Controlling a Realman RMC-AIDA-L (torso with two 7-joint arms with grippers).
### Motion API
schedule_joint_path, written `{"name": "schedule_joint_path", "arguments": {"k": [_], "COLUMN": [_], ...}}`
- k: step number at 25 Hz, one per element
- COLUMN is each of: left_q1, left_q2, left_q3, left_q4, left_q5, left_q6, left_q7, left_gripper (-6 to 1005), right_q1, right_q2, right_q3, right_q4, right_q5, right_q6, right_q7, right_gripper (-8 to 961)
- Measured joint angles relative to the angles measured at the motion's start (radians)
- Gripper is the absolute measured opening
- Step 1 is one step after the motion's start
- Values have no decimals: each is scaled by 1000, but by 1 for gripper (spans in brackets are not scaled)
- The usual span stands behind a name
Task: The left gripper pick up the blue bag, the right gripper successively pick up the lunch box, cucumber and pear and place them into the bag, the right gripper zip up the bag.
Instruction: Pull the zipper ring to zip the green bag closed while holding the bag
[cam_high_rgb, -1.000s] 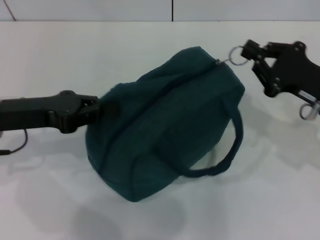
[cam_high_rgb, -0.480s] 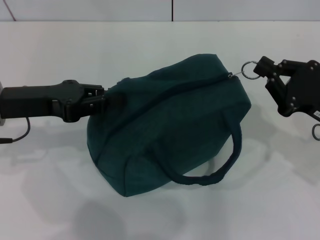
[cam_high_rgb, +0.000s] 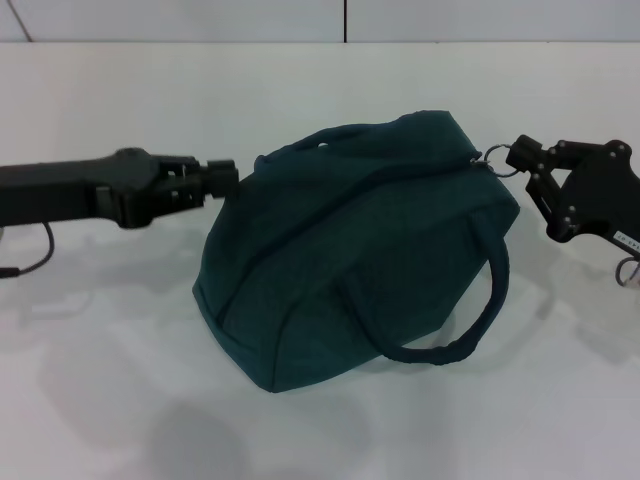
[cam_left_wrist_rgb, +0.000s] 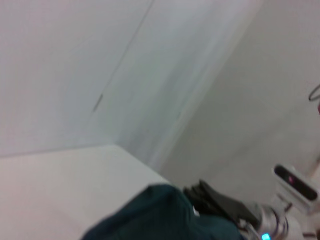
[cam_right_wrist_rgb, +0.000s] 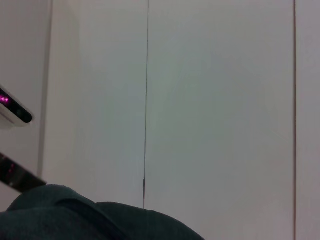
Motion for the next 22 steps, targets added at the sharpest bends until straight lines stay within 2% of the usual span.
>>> {"name": "schedule_joint_path", "arguments": {"k": [3, 7, 10, 13, 17, 18, 22], "left_q1": [-3, -33, -92, -177, -280, -291, -336], "left_q2": [-3, -10, -22, -41, -75, -80, -100], "left_q3": [-38, -46, -39, -36, -37, -37, -12], "left_q4": [27, 81, 108, 131, 175, 184, 243], "left_q5": [-15, -51, -22, 109, 322, 339, 384], "left_q6": [1, 2, -2, -22, -52, -52, -62], "left_q7": [-13, -56, -115, -212, -356, -369, -436], "left_gripper": [181, 182, 183, 184, 252, 269, 438], "right_q1": [-1, 1, 2, 1, 1, 1, 1], "right_q2": [2, 3, 5, 6, 6, 6, 6], "right_q3": [-10, -27, -28, -29, -29, -29, -29], "right_q4": [3, 18, 21, 23, 23, 23, 23], "right_q5": [-1, -2, -2, -2, -2, -1, 0], "right_q6": [-3, -5, -14, -28, -32, -32, -33], "right_q7": [-1, -1, -1, -2, -2, -2, -2], "right_gripper": [8, 8, 8, 8, 7, 7, 7]}}
